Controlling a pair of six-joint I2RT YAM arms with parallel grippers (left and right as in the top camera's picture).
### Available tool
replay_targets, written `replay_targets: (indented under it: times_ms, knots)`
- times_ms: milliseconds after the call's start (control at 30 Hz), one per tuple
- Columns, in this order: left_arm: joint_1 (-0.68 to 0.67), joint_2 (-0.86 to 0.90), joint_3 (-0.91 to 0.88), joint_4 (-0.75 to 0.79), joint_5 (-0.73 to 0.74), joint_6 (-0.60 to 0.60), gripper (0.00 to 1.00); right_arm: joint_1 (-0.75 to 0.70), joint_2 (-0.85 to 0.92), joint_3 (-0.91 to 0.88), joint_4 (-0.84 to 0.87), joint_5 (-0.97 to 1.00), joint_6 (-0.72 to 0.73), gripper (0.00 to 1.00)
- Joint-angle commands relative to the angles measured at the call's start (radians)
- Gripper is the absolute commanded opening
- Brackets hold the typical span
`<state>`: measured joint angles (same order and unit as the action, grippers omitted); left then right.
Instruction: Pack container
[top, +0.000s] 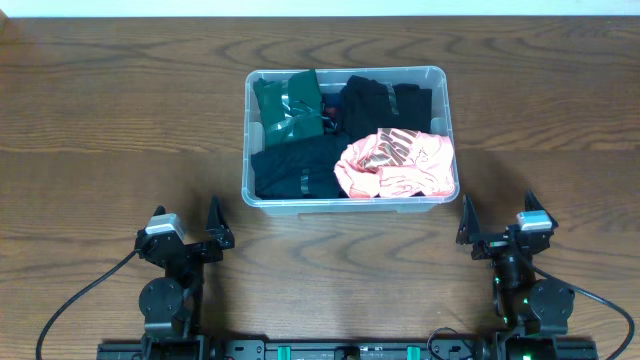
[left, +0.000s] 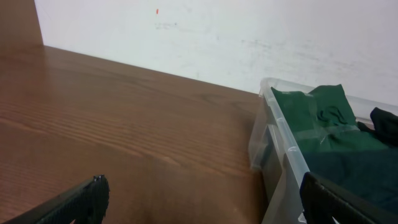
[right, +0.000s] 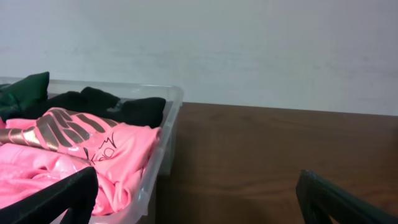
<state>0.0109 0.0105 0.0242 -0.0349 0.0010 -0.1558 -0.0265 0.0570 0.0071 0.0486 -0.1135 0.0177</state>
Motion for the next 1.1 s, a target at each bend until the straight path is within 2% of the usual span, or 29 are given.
replay_targets:
  times_ms: [0,133,1067]
  knots:
    - [0.002,-0.005,-0.020,-0.039,-0.008,0.017,0.98,0.019,-0.050,-0.002,-0.050,0.012,0.011,0.99]
    - [0.002,-0.005,-0.020,-0.039,-0.008,0.017,0.98,0.019,-0.052,-0.002,-0.116,0.019,0.010,0.99]
    - [0.002,-0.005,-0.020,-0.039,-0.008,0.016,0.98,0.019,-0.052,-0.002,-0.116,0.020,0.011,0.99]
